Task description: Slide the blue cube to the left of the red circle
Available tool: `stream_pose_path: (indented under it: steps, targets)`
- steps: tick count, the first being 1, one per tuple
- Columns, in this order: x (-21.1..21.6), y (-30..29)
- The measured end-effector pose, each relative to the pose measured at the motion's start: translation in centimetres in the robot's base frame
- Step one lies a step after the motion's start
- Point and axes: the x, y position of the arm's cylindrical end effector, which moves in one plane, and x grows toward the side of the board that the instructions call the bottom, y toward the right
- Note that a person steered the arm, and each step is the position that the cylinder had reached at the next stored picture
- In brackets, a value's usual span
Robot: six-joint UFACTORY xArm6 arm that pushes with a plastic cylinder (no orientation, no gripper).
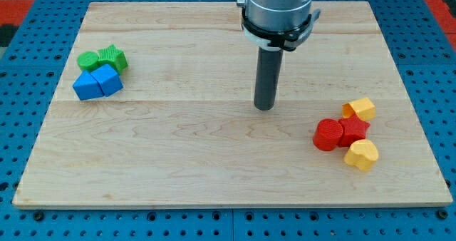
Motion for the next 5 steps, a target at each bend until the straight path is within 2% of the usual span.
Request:
stream_pose_path:
  steps: [2, 3, 4, 5]
  targets:
    - [0.0, -5.9]
    - [-4.7, -7.6]
    - [-13.8, -8.4]
    - [-18.2, -16.2]
